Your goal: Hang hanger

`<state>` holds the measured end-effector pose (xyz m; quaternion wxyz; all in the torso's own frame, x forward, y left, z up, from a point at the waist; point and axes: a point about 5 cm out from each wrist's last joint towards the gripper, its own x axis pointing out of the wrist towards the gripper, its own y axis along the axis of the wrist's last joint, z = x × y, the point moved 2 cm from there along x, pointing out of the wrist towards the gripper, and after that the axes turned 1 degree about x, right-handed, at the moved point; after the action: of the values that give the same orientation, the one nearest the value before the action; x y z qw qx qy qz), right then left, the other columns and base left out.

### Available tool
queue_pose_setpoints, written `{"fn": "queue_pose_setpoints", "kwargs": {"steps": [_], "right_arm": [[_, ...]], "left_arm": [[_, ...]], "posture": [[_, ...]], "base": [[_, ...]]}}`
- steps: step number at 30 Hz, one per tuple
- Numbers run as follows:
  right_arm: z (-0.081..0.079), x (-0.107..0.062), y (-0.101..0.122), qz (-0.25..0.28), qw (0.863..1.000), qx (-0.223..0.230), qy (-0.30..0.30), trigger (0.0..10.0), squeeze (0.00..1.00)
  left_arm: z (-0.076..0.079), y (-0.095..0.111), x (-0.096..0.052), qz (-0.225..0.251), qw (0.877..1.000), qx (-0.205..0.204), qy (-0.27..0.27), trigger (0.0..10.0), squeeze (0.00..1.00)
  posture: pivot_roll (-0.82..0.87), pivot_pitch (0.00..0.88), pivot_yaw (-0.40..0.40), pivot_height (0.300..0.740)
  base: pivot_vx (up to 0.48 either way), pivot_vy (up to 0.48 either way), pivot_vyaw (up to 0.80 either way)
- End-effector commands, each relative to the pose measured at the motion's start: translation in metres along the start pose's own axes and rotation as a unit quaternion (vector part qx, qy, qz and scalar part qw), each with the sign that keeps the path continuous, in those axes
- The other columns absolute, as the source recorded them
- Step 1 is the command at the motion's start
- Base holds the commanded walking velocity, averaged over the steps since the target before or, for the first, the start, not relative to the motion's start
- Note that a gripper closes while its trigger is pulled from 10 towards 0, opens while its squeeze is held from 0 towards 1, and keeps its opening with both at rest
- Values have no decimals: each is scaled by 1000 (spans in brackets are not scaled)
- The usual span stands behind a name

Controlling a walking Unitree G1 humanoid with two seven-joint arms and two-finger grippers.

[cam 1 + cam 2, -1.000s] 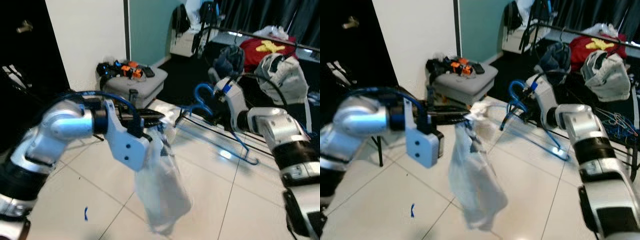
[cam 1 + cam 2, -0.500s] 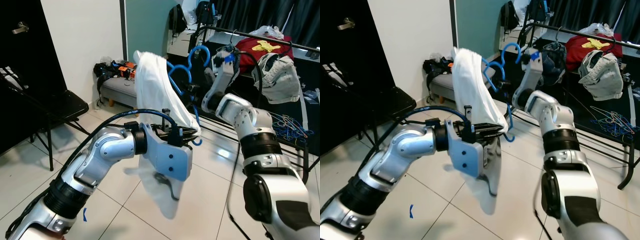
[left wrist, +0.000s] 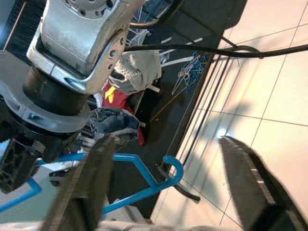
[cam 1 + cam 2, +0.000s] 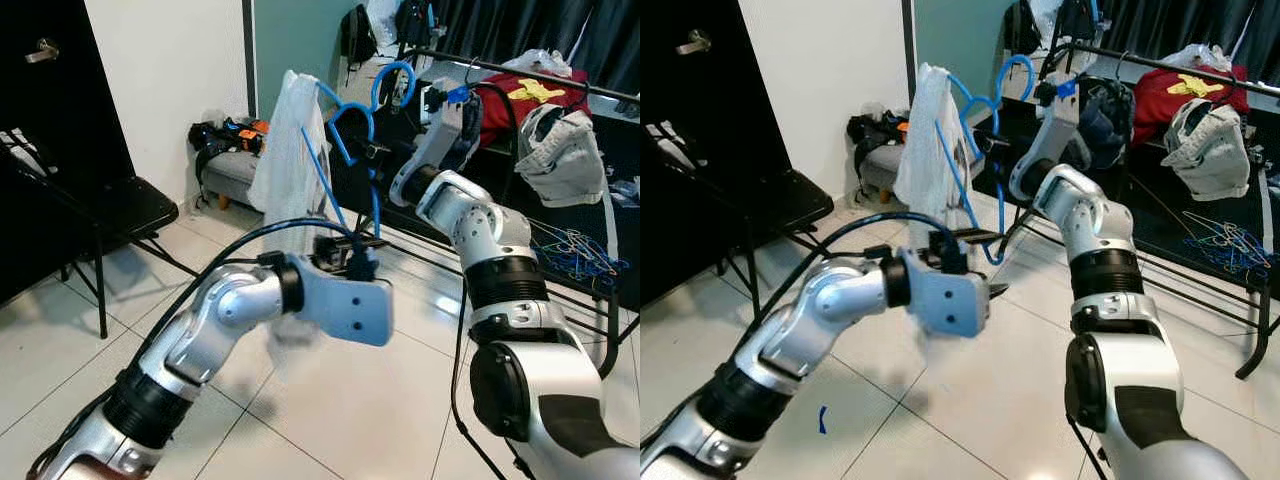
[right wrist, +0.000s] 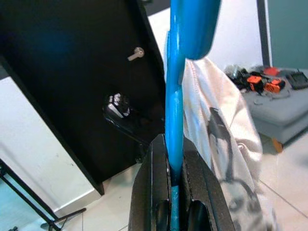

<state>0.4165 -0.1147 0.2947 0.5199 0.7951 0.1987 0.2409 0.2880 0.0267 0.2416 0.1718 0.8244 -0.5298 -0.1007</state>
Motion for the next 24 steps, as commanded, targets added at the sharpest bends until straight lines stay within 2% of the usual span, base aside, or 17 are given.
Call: {"fn": "queue_pose_setpoints", "kwargs": {"steps": [1,3,4,5,7,8,9,10,12,13,15,16,17,18,19,21,24], "right_arm": [[-13,0,20,48,998,-15,37,10000,0],[-20,-1,25,68,995,-18,64,10000,0],[-20,-1,25,68,995,-18,64,10000,0],[-25,-3,29,80,993,-24,86,10000,0],[-25,-3,29,80,993,-24,86,10000,0],[-28,-4,31,85,991,-28,98,10000,0],[-28,-4,31,85,991,-28,98,10000,0],[-30,-9,35,91,988,-42,120,10000,0],[-30,-9,35,91,988,-42,120,10000,0],[-31,-14,38,94,984,-55,138,10000,0],[-31,-14,38,94,984,-55,138,10000,0],[-30,-19,40,94,982,-71,148,10000,0],[-30,-19,40,94,982,-71,148,10000,0],[-25,-26,42,94,981,-83,151,10000,0],[-25,-26,42,94,981,-83,151,10000,0],[-18,-41,44,85,977,-106,167,10000,0],[-18,-49,45,78,972,-119,189,10000,0]], "left_arm": [[-13,1,-5,-6,999,-1,44,10000,1000],[-30,1,-10,-10,994,-16,111,10000,1000],[-30,1,-10,-10,994,-16,111,10000,1000],[-50,-3,-17,-23,983,-26,180,10000,1000],[-50,-3,-17,-23,983,-26,180,10000,1000],[-62,-7,-23,-34,973,-31,226,10000,1000],[-62,-7,-23,-34,973,-31,226,10000,1000],[-87,-13,-40,-52,947,-37,314,10000,749],[-87,-13,-40,-52,947,-37,314,10000,749],[-105,-18,-55,-64,921,-44,382,10000,94],[-105,-18,-55,-64,921,-44,382,10000,94],[-120,-21,-72,-82,893,-40,441,10000,0],[-120,-21,-72,-82,893,-40,441,10000,0],[-133,-21,-87,-98,868,-23,486,10000,0],[-133,-21,-87,-98,868,-23,486,10000,0],[-144,-18,-104,-129,833,-2,537,10000,0],[-144,-19,-107,-147,820,-6,554,10000,0]], "posture": [[-43,0,-49,740],[-40,0,-49,740],[-40,0,-49,740],[-46,0,-49,740],[-46,0,-49,740],[-48,0,-47,740],[-48,0,-47,740],[-45,0,-47,740],[-45,0,-47,740],[-45,0,-47,740],[-45,0,-47,740],[-44,0,-47,740],[-44,0,-47,740],[-37,0,-50,740],[-37,0,-50,740],[-27,0,-52,740],[-27,0,-53,740]], "base": [[0,0,0],[0,0,0],[0,0,0],[0,0,0],[0,0,0],[0,0,0],[0,0,0],[0,0,0],[0,0,0],[0,0,0],[0,0,0],[0,0,0],[0,0,0],[0,0,0],[0,0,0],[0,0,0],[0,0,0]]}}
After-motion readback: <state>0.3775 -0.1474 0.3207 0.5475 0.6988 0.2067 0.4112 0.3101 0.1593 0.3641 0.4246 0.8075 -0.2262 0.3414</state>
